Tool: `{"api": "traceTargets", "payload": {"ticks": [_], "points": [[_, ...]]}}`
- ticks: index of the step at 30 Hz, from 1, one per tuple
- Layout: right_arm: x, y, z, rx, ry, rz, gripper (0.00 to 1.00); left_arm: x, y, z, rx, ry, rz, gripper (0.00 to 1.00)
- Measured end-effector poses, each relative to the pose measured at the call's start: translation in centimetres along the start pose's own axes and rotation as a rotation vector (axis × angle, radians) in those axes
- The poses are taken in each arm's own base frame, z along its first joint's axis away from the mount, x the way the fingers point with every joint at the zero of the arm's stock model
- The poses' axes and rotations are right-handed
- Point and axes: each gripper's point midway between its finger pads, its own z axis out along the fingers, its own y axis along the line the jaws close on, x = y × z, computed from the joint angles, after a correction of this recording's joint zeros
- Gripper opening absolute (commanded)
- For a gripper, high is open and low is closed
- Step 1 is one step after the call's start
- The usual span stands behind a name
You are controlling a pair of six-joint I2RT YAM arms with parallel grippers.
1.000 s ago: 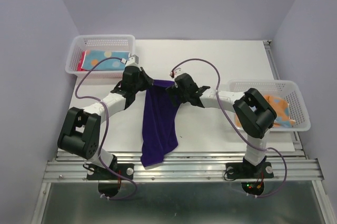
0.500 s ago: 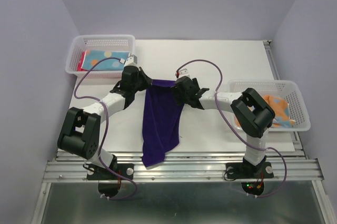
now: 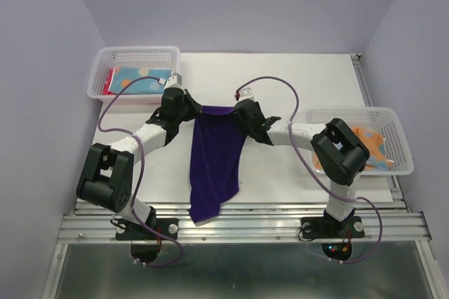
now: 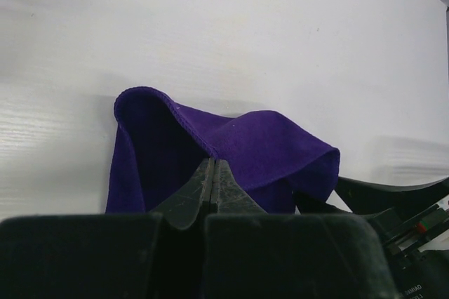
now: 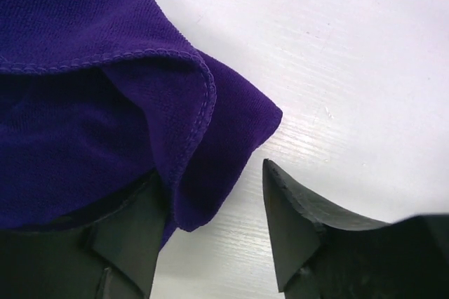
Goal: Fold and stack the towels
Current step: Flatten out the crumpled towel
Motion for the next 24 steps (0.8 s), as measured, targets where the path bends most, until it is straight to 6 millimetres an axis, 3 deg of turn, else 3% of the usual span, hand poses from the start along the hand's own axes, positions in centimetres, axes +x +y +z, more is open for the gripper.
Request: {"api": "traceTargets", "payload": {"ticks": [7,8,12,13,14,21,24], "points": [[0.0,0.0,0.0,-0.002,-0.002,-0.006,0.37,-0.2,0.5,0.0,-0.012,-0.003,-0.005,0.0],[-0.1,0.0,0.0,-0.002,-0.004,-0.005,0.3,-0.3,0.5,0.0,-0.013,-0.004,-0.006,0.0],[-0.2,-0.3,0.2,0.003,-0.005,-0.004,0.22,-0.4,0.7,0.0,-0.016,-0.006,-0.008,0.0],[-0.2,-0.4,0.3,0.003,-0.005,-0.004,0.15,-0.4,0.7,0.0,-0.016,-0.006,-0.008,0.0],[-0.2,-0.4,0.4,0.004,-0.006,-0.006,0.01,-0.4,0.7,0.0,-0.017,-0.007,-0.008,0.0],[-0.4,-1.7,0.6,0.031,-0.01,-0.076,0.01,-0.5,0.3,-0.2,0.01,0.003,-0.003,0.0],[-2.1,-3.0,-1.2,0.052,-0.033,-0.134,0.01,-1.5,-0.9,-1.3,0.049,-0.02,-0.001,0.0]]}}
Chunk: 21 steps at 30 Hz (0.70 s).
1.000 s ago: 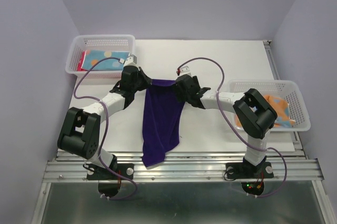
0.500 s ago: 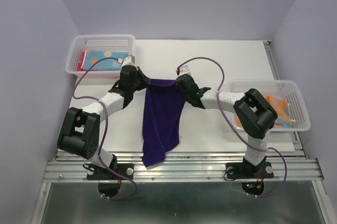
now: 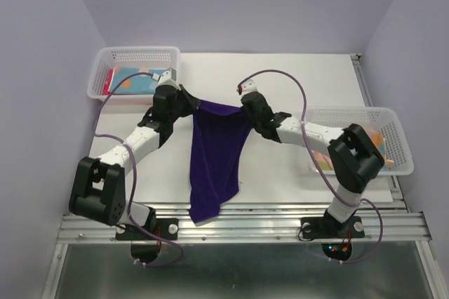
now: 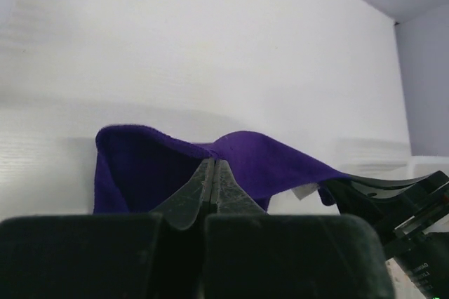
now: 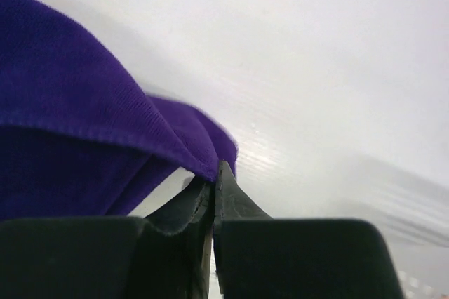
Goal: Fold and stack the towels
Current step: Flatten out the crumpled towel
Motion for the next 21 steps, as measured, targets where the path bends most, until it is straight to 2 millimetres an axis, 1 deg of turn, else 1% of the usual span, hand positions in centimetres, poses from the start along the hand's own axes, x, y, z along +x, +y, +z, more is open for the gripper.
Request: {"api": "traceTargets", "payload": {"ticks": [2,3,4,5,6,9,10,11,12,13,14,15,16,17,18,19,20,21], "points": [[-2.4,-1.4,-2.3,-0.002,-0.055,-0.02,0.01,-2.1,-2.0,-1.9,0.058,-0.058,0.004,0.0],[-4.1,-2.1,-3.7,-0.011,-0.095,-0.019,0.01,-3.2,-2.9,-2.9,0.083,-0.088,0.006,0.0],[-5.5,-2.7,-4.9,-0.014,-0.13,-0.016,0.01,-4.5,-4.2,-4.3,0.119,-0.126,0.009,0.0],[-8.1,-3.5,-7.1,-0.035,-0.2,-0.007,0.01,-5.5,-5.1,-5.4,0.146,-0.153,0.012,0.0],[-10.4,-4.0,-9.1,-0.066,-0.256,-0.005,0.01,-7.0,-6.5,-7.1,0.187,-0.196,0.016,0.0],[-16.5,-5.4,-15.0,-0.153,-0.432,0.011,0.01,-11.1,-10.5,-12.0,0.31,-0.318,0.029,0.0],[-17.8,-5.6,-16.5,-0.18,-0.471,0.007,0.01,-11.9,-11.4,-13.3,0.337,-0.343,0.033,0.0],[-19.5,-6.3,-18.7,-0.201,-0.526,0.015,0.01,-13.4,-13.0,-15.6,0.387,-0.387,0.041,0.0],[-20.9,-6.6,-20.8,-0.234,-0.578,0.016,0.01,-14.0,-13.7,-16.8,0.412,-0.409,0.044,0.0],[-22.5,-7.2,-23.5,-0.273,-0.635,0.015,0.01,-15.1,-14.9,-18.9,0.452,-0.441,0.049,0.0],[-23.4,-7.4,-25.2,-0.304,-0.671,0.012,0.01,-15.7,-15.8,-20.7,0.488,-0.464,0.057,0.0],[-24.9,-7.7,-28.0,-0.357,-0.733,0.007,0.01,-16.1,-16.4,-21.7,0.509,-0.476,0.061,0.0],[-25.8,-7.8,-30.0,-0.399,-0.775,0.0,0.01,-16.7,-17.4,-23.9,0.551,-0.497,0.068,0.0],[-27.0,-8.1,-32.9,-0.451,-0.83,-0.01,0.01,-16.9,-17.9,-25.0,0.574,-0.512,0.071,0.0],[-27.5,-8.2,-34.5,-0.488,-0.862,-0.02,0.01,-17.2,-18.6,-26.6,0.612,-0.524,0.073,0.0],[-28.1,-8.2,-37.0,-0.544,-0.903,-0.037,0.01,-17.3,-19.3,-28.3,0.652,-0.535,0.079,0.0],[-28.3,-8.2,-38.3,-0.573,-0.924,-0.046,0.01,-17.4,-19.9,-29.7,0.688,-0.541,0.083,0.0],[-28.6,-8.2,-40.8,-0.637,-0.961,-0.063,0.01,-17.3,-20.6,-31.2,0.728,-0.547,0.087,0.0]]}}
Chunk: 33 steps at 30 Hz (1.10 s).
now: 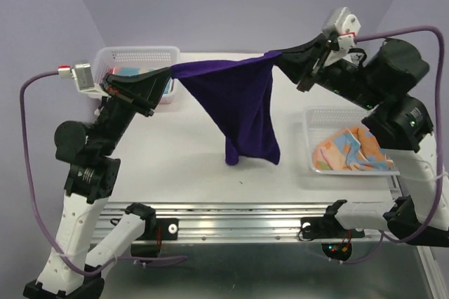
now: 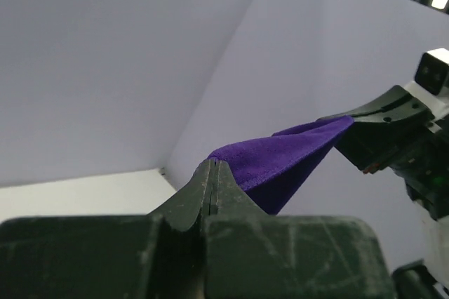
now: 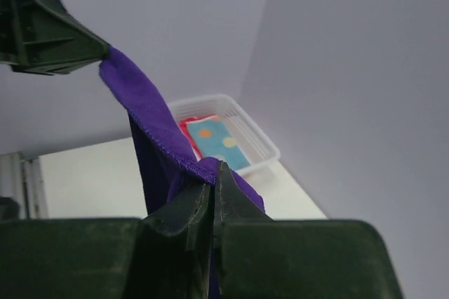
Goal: Fold and stack the towels
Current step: Flatten out the crumpled towel
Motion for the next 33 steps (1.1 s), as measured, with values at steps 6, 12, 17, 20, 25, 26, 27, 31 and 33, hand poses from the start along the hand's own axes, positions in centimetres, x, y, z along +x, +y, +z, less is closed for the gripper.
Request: {"api": "traceTargets", "payload": {"ticks": [6,12,17,20,25,26,27,31,33], "points": [[-6.1,4.6,-3.9,-0.244,-0.12,0.009,0.01,-2.5,-7.3,-3.1,0.232,-0.002,-0.025,0.0],[-7.5,7.9,-6.7,-0.415,-0.141,0.064,0.01,-3.7,-11.7,-5.3,0.376,0.03,-0.052,0.0],[-8.2,10.1,-8.4,-0.532,-0.157,0.125,0.01,-4.2,-13.7,-6.9,0.437,0.04,-0.064,0.0],[-8.4,10.9,-9.3,-0.57,-0.159,0.156,0.01,-4.4,-14.3,-7.6,0.458,0.043,-0.067,0.0],[-7.5,10.7,-8.6,-0.557,-0.148,0.182,0.01,-3.9,-13.8,-7.4,0.449,0.047,-0.074,0.0],[-6.8,10.4,-8.1,-0.531,-0.134,0.191,0.01,-3.7,-13.3,-7.2,0.436,0.046,-0.077,0.0],[-6.2,10.0,-7.5,-0.505,-0.119,0.201,0.01,-3.4,-12.6,-6.8,0.414,0.044,-0.08,0.0],[-2.3,6.2,-3.3,-0.276,-0.03,0.237,0.01,-2.1,-8.8,-3.9,0.294,0.041,-0.089,0.0],[-0.1,4.1,-1.2,-0.162,0.02,0.249,0.01,-1.4,-6.5,-2.0,0.223,0.047,-0.093,0.0]]}}
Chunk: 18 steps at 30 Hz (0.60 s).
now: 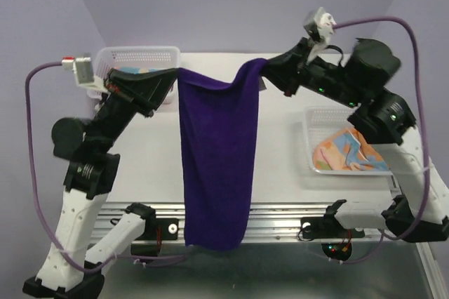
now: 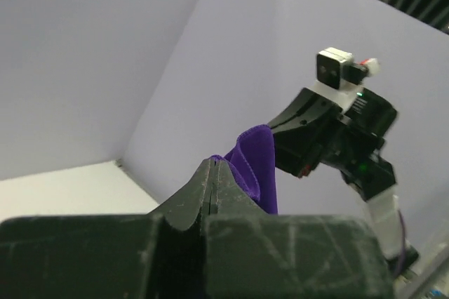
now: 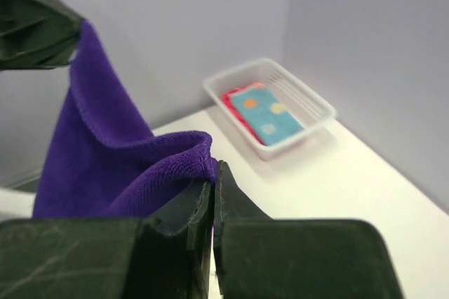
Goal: Fold and stack the towels
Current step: Flatten out the crumpled towel
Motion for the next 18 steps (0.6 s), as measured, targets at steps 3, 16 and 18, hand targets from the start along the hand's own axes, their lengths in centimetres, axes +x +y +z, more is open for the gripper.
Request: {"api": "traceTargets", "payload": {"ticks": [3,16,18], "points": [[3.9,-5.9,3.1,0.234,0.08,0.002,0.01,1.6,6.5,2.7,-0.159,0.017,-0.011,0.0],[24.2,-27.2,6.4,0.695,0.458,0.026,0.01,11.6,34.1,4.1,-0.77,0.177,0.016,0.0],[26.0,-29.4,6.5,0.704,0.464,0.022,0.01,12.9,37.7,4.4,-0.818,0.202,0.03,0.0]]}}
